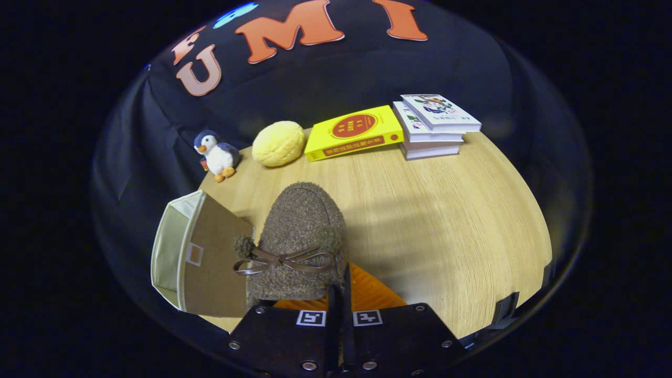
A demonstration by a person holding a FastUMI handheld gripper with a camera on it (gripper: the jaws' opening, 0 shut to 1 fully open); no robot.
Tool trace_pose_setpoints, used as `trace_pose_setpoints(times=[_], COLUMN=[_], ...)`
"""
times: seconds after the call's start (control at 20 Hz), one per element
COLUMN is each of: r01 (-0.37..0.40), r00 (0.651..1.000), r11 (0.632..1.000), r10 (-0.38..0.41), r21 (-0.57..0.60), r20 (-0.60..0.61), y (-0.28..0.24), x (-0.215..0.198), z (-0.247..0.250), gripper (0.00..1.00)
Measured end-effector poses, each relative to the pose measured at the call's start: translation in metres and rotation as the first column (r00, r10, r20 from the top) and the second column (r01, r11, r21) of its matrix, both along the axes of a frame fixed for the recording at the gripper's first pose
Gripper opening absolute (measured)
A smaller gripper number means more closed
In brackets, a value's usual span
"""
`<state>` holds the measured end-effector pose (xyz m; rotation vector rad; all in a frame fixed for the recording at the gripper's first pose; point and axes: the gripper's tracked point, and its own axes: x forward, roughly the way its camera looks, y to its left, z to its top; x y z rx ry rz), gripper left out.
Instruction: Open the storage box then place both shoes into the box .Put the left shoe in first, then the right shoe, with the right side of both shoes facing outward in a uniform manner.
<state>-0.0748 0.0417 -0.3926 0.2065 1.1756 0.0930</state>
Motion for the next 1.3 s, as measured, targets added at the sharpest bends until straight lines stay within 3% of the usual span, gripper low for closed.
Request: trace_pose_setpoints(times=[0.65,1.3], r01=[-0.166,-0.160], r00=[0.984,0.987], r11=[0.985,0.986], r10=[0.162,0.161], r21=[0.056,0.038], r20=[0.068,-0.008], y=[0.165,0.251], x=[0.016,0.006], z=[0.074,0.035], gripper=[0.04,0.09])
